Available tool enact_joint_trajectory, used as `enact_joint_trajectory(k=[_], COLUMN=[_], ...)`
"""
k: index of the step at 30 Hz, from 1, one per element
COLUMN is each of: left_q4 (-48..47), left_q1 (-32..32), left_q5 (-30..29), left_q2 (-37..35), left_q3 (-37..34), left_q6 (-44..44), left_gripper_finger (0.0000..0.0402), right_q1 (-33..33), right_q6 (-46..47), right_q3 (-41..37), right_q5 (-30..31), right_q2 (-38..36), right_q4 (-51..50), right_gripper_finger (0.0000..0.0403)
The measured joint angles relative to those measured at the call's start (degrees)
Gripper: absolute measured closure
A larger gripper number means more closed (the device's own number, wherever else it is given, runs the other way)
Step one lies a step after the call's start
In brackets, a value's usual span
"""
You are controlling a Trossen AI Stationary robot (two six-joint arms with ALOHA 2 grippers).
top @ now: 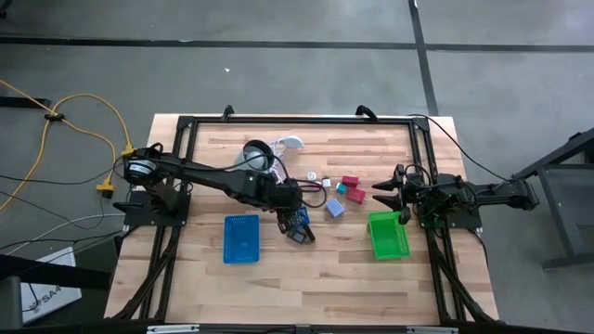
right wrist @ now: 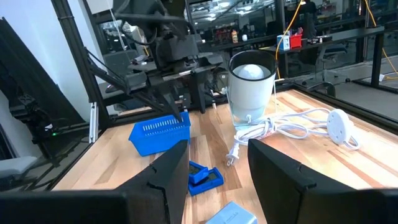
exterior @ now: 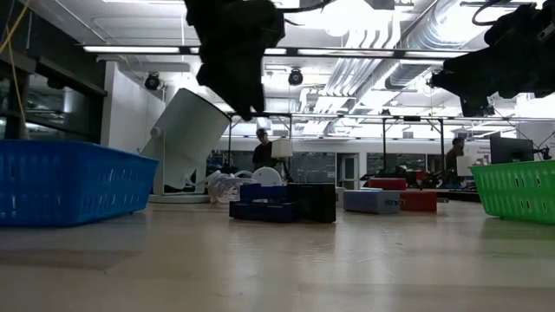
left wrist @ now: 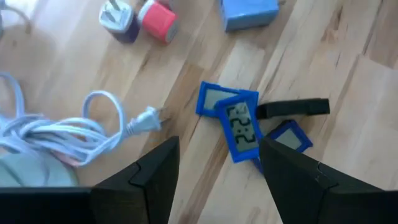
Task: Pick & Place Office items
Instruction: Put the blue digital timer into the blue bin
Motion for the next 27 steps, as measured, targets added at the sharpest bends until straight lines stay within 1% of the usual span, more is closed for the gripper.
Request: enact_joint_trajectory(k=[6, 10, 13, 27], left_q4=[-2.0, -1.1, -1.0, -0.7], left_q1=[0.0, 0.0, 0.0, 0.4], left_q5=[2.6, 5.6, 6.4, 5.9], left_q2=[3.1, 5.3, 5.9, 5.9], left_q3=[0.8, 1.4, 1.4, 1.4], left_q6=[-5.4, -8.6, -10.8, -11.0], left_gripper_finger=[0.019, 0.019, 0.019, 0.019], right_q1=[0.0, 0.0, 0.0, 0.0], right_q6=[0.0, 0.0, 0.0, 0.0], right_q3=[0.0, 0.0, 0.0, 0.0], right_q5=[0.0, 0.0, 0.0, 0.0], right_q2=[0.1, 0.3, 0.5, 0.6], right_q4=[0.0, 0.0, 0.1, 0.2], right_gripper_finger=[0.025, 0.025, 0.025, 0.025])
